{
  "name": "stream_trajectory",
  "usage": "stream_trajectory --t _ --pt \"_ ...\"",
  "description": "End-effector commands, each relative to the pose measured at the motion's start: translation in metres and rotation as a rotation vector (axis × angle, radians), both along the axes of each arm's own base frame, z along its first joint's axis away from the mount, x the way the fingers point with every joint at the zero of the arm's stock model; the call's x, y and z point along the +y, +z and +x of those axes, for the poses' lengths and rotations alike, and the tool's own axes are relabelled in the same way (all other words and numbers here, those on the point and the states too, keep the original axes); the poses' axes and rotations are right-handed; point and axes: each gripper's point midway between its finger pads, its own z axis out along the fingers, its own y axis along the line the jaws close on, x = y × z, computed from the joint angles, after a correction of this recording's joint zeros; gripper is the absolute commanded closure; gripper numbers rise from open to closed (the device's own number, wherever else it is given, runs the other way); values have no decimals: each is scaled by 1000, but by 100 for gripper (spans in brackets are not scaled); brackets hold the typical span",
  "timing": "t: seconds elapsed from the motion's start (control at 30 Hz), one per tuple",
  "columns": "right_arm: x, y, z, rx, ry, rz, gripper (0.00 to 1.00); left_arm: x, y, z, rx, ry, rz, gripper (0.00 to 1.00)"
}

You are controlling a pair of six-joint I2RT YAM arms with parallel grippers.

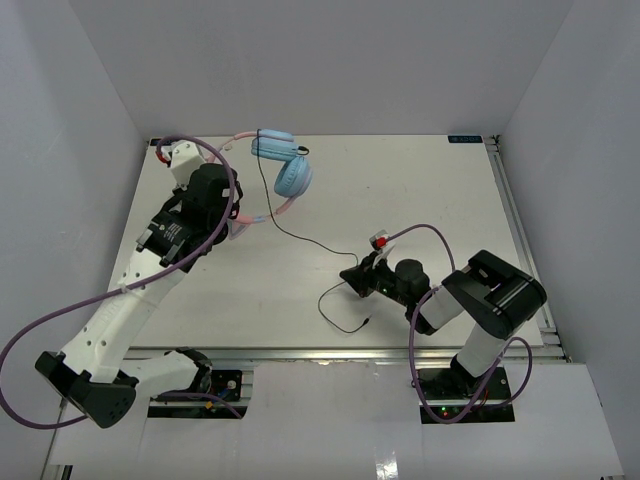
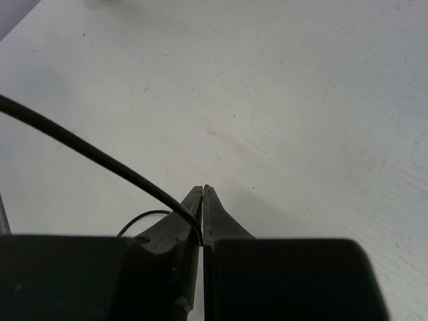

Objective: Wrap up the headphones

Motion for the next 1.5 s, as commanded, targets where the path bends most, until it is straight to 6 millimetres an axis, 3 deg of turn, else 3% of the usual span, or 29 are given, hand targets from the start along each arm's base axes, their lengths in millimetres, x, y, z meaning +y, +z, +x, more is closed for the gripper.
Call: stream_trajectory --t 0.0,0.2,0.4,0.53,0.87,1.07,1.37,1.47 --pt "-5 141 5 -462 -45 358 92 22 34 2 -126 126 -3 100" --pt "-13 146 0 -490 -59 353 92 35 43 0 -145 187 39 100" --pt "-22 145 1 -500 -95 339 92 24 51 -2 -159 116 -29 100" --pt "-24 144 -2 -505 -92 330 92 35 49 -2 -155 172 22 100" --pt "-35 168 -18 -583 -86 365 92 38 45 18 -124 226 91 100" --pt "-38 164 -12 -583 -113 347 92 19 48 19 -138 116 -14 100" --pt "-54 150 23 -516 -220 333 92 7 42 -12 -131 -67 -76 100" --pt "-53 151 34 -505 -224 345 92 -25 45 -24 -132 -287 -119 100"
